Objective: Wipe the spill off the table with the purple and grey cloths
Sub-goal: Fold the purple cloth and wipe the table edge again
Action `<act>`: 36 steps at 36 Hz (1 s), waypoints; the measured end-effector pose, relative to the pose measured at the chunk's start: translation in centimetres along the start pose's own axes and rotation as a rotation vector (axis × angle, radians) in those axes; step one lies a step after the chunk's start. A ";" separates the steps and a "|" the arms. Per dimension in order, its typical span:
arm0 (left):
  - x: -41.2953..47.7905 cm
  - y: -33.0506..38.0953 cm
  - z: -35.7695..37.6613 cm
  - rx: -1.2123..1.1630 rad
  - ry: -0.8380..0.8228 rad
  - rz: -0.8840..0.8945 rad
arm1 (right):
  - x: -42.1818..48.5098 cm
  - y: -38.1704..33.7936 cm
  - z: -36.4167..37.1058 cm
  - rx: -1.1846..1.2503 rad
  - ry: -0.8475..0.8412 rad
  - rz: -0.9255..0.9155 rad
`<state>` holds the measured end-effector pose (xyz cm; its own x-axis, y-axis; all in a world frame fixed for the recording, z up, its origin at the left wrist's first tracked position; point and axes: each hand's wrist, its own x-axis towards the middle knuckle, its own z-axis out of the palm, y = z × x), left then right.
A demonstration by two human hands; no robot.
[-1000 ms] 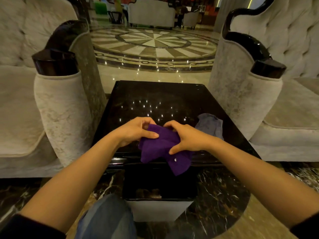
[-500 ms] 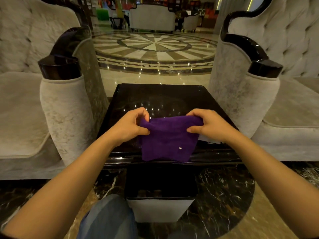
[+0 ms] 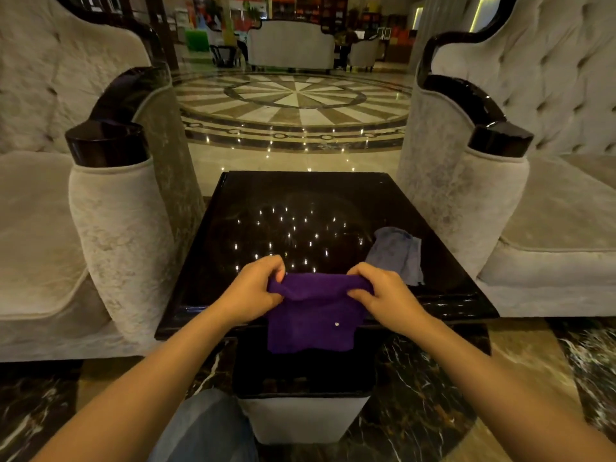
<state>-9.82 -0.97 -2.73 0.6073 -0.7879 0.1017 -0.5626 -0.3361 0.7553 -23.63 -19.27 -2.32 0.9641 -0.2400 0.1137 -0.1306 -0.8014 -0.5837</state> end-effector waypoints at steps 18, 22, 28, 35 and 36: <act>-0.8 -2.1 1.8 -0.016 0.079 0.032 | -1.2 0.6 2.0 -0.049 0.099 0.000; -0.4 -1.7 1.0 -0.076 0.066 0.011 | -0.4 0.3 0.9 -0.027 0.098 0.006; 1.9 -0.2 -2.6 -0.181 0.100 0.022 | 3.5 -1.1 -3.1 0.169 0.219 0.031; 6.4 3.9 -7.9 -0.079 0.280 0.143 | 8.8 -3.7 -7.9 0.233 0.357 -0.050; 6.9 4.4 -8.5 -0.076 0.312 0.160 | 9.3 -4.1 -8.4 0.249 0.375 -0.071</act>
<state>-3.35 -3.49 6.75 0.6637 -0.6280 0.4063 -0.6279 -0.1727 0.7589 -16.08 -22.88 7.89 0.8125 -0.4077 0.4167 0.0367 -0.6775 -0.7346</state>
